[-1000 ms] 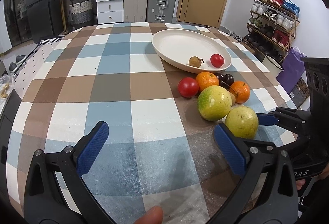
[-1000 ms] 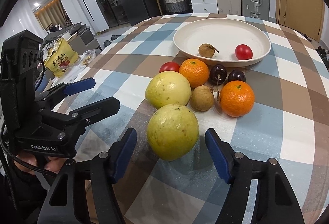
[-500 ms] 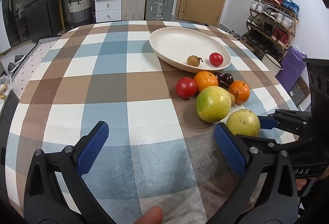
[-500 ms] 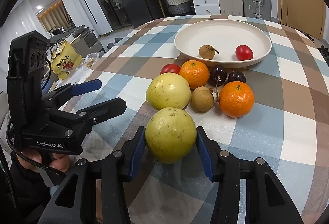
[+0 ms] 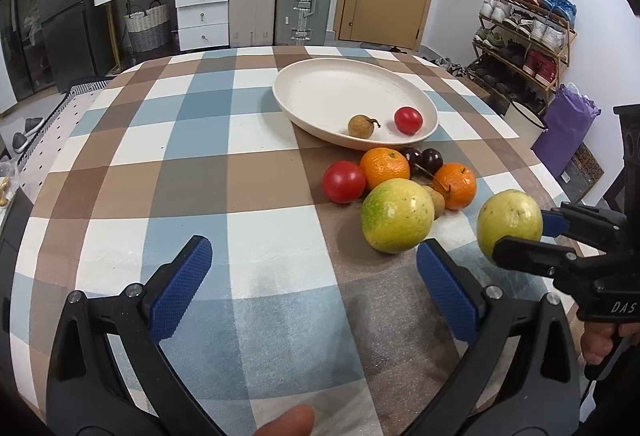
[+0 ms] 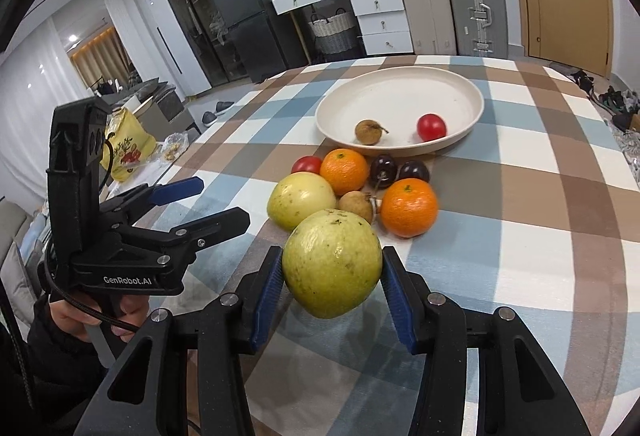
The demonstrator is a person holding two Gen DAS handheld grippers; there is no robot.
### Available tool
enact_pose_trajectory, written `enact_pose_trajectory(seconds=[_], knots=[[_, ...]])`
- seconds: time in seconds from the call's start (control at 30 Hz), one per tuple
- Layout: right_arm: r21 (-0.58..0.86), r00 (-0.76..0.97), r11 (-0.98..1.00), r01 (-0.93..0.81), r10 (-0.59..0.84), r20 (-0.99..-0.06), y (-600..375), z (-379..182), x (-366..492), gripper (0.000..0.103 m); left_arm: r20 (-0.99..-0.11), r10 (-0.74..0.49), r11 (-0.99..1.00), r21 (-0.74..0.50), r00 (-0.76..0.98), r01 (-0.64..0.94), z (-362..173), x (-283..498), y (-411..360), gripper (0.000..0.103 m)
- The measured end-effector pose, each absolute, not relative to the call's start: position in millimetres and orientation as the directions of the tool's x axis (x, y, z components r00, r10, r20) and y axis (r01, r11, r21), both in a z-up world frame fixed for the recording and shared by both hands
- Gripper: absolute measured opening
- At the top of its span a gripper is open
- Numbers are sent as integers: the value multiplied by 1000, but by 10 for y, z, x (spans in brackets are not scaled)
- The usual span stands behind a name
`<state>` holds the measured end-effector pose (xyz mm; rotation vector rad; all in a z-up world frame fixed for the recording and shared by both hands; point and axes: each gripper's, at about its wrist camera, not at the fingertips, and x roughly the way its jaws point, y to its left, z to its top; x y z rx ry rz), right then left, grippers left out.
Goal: Organize fruits
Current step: 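Grasp the large green-yellow citrus with the left tool while the right tool lifts the yellow fruit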
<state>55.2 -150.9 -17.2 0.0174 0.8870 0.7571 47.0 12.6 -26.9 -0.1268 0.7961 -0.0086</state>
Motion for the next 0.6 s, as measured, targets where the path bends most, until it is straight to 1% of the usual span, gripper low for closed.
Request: enact_pose_trajectory(seconds=[0.07,0.1,0.4,0.6], knots=[[312,402,749,-584,601,-690,-1558,-159,570,49,-712,-76,993,-117,698,-10,-261,499,84,95],[312,407,752,-580,600,-689,-1582,-149,583,49,-710,-82,994,-113,699,2,-257,511,59,94],[321,435,776,-543,587,-683,-1737,-143,700,49,-722,-117,993,-97,682,67,-300,694,-143,94],[332,441,787,-520,580,-685,-1817,-187,735,49,-738,-165,986,-126,655,107,-377,858,-268,82]])
